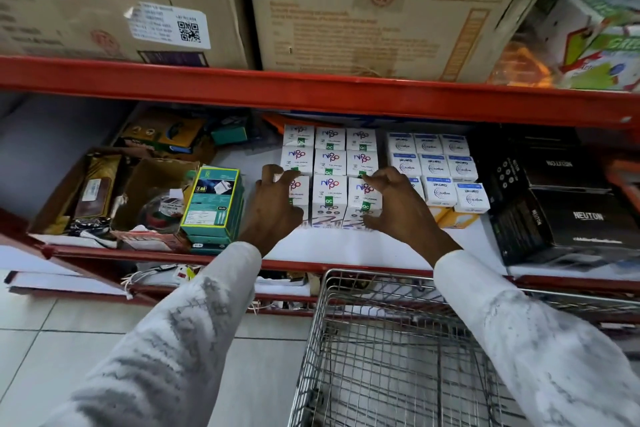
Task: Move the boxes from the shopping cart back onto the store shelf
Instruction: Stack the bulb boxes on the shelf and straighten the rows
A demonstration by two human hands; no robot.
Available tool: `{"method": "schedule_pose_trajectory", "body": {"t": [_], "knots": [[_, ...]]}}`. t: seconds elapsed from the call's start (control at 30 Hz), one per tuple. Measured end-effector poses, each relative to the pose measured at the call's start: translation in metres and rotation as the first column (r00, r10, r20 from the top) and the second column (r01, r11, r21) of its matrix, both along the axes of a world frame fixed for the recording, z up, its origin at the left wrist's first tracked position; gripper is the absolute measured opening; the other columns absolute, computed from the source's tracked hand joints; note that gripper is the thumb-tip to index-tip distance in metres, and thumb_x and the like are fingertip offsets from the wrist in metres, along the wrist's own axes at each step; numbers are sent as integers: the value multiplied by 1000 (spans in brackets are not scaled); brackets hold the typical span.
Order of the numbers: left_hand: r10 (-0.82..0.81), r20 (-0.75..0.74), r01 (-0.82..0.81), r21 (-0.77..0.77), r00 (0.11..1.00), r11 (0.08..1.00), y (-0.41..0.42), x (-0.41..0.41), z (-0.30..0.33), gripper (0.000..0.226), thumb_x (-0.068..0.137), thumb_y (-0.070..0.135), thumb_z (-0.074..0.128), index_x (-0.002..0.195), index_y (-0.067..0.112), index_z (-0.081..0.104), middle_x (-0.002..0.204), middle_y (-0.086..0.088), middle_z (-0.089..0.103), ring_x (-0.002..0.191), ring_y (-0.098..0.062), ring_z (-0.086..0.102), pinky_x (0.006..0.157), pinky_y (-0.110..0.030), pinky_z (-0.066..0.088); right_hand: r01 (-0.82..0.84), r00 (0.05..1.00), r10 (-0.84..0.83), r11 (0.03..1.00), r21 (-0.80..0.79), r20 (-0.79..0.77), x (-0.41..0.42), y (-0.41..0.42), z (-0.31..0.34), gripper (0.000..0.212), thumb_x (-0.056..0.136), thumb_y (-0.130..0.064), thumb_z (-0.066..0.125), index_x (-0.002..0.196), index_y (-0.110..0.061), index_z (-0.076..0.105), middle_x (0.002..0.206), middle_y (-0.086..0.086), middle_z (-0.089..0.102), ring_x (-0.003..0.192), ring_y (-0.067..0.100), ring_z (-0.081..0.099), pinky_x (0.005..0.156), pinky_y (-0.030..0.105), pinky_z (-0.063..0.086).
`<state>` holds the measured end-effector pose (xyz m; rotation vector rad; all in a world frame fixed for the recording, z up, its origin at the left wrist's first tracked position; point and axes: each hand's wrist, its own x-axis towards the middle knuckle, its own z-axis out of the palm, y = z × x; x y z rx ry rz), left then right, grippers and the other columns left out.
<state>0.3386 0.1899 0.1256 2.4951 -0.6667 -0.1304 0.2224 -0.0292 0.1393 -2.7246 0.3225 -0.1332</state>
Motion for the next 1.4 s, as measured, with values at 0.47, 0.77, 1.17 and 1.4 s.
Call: {"method": "schedule_pose_trajectory", "body": {"t": [0.47, 0.77, 1.17, 1.4], "knots": [[138, -840, -745, -374, 525, 552, 11, -17, -18, 62, 78, 38, 80, 130, 13, 56, 121, -15, 64, 89, -25, 68, 91, -49, 60, 492, 623, -661, -85, 867, -419, -29, 47, -34, 36, 78, -47, 74, 90, -14, 65, 80, -1, 58, 90, 23, 60, 93, 39, 56], [82, -851, -753, -409, 519, 516, 2, -5, -33, 39, 75, 24, 83, 109, 10, 71, 104, -15, 74, 79, -24, 78, 86, -44, 63, 422, 630, -701, -53, 905, -335, -1, 36, -56, 35, 71, -43, 80, 102, -28, 71, 88, -11, 71, 86, 11, 65, 102, 46, 51], [52, -847, -744, -433, 529, 509, -2, -2, -41, 37, 80, 29, 79, 112, 12, 70, 109, -14, 76, 97, -29, 75, 91, -43, 61, 381, 632, -689, -121, 916, -354, 10, 33, -54, 47, 76, -34, 79, 119, -17, 69, 87, -14, 67, 91, 14, 64, 105, 44, 49], [71, -845, -746, -423, 529, 514, -3, -9, -39, 40, 83, 30, 77, 119, 15, 65, 115, -14, 73, 97, -30, 74, 90, -46, 61, 366, 670, -651, -129, 922, -357, 4, 32, -52, 49, 81, -29, 76, 125, -13, 64, 105, -1, 71, 98, 15, 66, 101, 37, 53]]}}
